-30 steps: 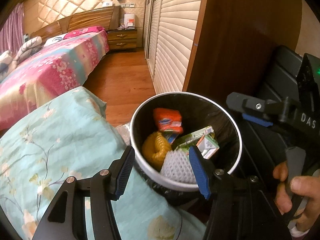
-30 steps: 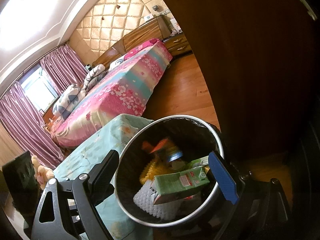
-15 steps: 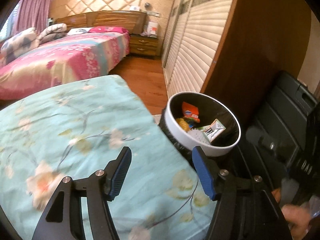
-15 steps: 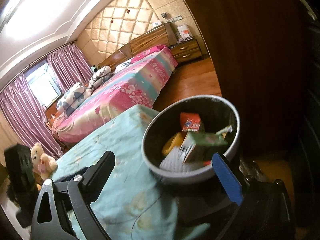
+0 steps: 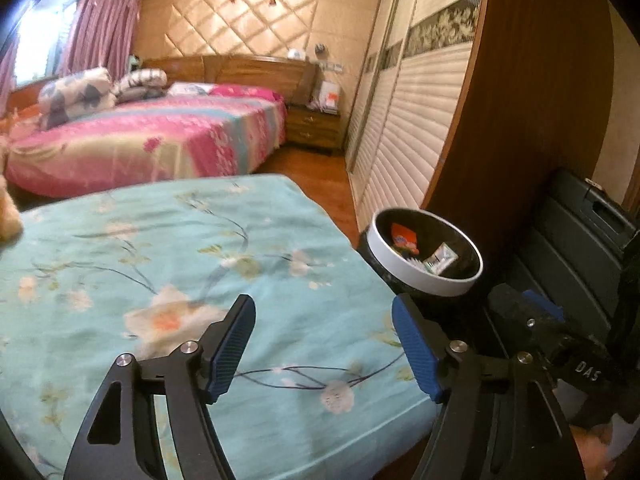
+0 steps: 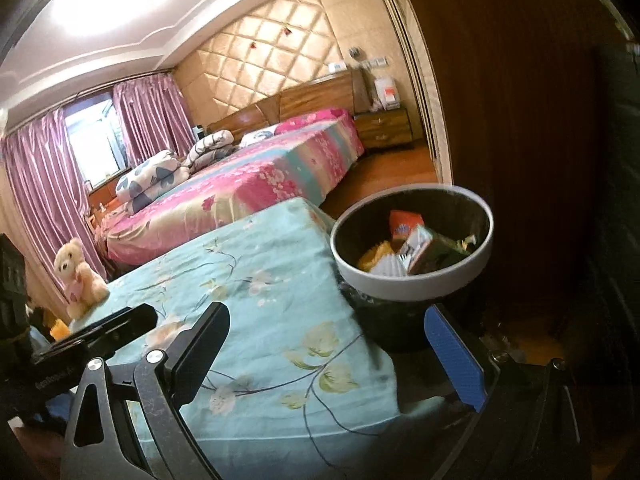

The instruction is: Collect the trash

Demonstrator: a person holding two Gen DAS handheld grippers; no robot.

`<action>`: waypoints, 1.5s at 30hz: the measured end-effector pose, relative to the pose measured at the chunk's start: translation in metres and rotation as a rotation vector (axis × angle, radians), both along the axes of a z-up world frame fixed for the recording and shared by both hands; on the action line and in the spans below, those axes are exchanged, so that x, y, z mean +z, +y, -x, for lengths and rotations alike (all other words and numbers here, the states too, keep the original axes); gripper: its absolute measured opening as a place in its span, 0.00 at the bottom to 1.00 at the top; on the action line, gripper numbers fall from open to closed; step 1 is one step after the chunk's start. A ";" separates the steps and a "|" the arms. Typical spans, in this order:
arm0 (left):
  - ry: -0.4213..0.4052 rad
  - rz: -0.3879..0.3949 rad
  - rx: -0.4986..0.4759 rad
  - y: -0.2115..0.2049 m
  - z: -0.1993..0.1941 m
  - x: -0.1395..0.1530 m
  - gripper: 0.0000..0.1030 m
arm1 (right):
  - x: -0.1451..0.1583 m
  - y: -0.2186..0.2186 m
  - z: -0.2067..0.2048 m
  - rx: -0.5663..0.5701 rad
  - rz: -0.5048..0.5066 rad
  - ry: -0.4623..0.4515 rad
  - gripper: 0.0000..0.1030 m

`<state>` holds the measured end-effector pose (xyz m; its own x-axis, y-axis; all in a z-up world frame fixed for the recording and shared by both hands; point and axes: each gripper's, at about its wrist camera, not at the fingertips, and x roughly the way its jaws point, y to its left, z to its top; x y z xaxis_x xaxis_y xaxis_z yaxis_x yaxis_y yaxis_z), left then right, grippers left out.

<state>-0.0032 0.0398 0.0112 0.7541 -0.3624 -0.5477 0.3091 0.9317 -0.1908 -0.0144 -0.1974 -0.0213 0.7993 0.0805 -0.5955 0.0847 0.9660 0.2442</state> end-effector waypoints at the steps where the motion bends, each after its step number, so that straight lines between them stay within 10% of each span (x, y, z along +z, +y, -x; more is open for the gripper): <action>1: -0.022 0.002 0.011 0.004 0.007 0.003 0.73 | 0.006 0.005 0.003 0.003 0.022 -0.021 0.98; 7: -0.209 -0.021 0.130 0.026 0.051 0.015 0.99 | 0.032 0.033 0.023 -0.010 0.186 -0.181 1.00; 20: -0.307 -0.167 0.233 0.020 0.087 -0.007 0.99 | 0.015 0.042 0.031 -0.034 0.202 -0.224 1.00; 45: -0.280 -0.173 0.243 0.023 0.077 -0.013 0.99 | 0.010 0.052 0.036 -0.015 0.199 -0.198 1.00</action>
<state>-0.0803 0.0624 -0.0020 0.9350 -0.0757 -0.3465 0.0936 0.9950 0.0350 -0.0500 -0.1455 -0.0112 0.9019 -0.0356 -0.4304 0.0692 0.9956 0.0626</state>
